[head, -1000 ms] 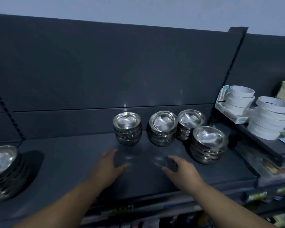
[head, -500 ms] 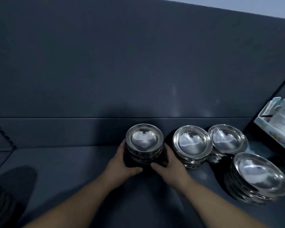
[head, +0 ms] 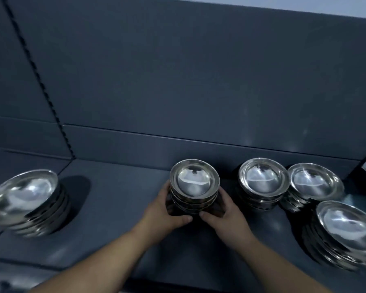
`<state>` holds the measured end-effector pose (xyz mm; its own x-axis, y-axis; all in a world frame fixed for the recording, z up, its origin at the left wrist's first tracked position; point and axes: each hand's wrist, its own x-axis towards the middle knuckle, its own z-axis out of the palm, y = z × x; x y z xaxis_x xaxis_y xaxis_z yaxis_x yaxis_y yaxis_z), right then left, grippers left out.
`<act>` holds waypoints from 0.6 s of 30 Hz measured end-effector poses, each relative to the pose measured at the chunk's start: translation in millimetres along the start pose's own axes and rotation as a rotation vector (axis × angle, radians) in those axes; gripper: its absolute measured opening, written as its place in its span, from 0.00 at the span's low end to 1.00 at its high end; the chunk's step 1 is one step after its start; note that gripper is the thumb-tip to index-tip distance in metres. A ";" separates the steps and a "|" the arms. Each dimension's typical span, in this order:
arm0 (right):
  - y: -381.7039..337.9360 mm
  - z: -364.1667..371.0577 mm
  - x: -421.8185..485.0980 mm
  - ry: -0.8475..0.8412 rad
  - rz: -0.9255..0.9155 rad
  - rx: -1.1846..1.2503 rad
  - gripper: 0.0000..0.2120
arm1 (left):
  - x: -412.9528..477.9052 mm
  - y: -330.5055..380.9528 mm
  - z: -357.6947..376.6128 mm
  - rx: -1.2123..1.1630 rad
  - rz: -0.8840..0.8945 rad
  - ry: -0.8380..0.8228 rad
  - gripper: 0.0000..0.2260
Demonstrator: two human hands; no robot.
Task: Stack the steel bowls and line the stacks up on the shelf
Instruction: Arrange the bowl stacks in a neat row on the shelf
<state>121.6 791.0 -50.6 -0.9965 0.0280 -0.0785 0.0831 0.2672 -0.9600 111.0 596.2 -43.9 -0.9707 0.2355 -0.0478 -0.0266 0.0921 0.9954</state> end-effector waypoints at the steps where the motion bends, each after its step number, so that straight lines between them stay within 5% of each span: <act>1: 0.3 2.8 -7.1 -0.022 -0.011 0.015 0.43 | -12.0 0.1 -0.3 -0.013 0.001 0.027 0.48; 9: -1.2 28.1 -59.3 -0.088 -0.052 0.081 0.44 | -89.7 6.9 -7.5 -0.005 -0.025 0.145 0.44; 18: -23.9 77.1 -74.8 -0.118 -0.089 0.074 0.31 | -111.6 5.9 -67.6 0.073 -0.055 0.099 0.39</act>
<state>193.7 708.3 -42.6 -0.9941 -0.1068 -0.0190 -0.0018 0.1914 -0.9815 203.0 505.1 -27.0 -0.9872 0.1316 -0.0898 -0.0664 0.1729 0.9827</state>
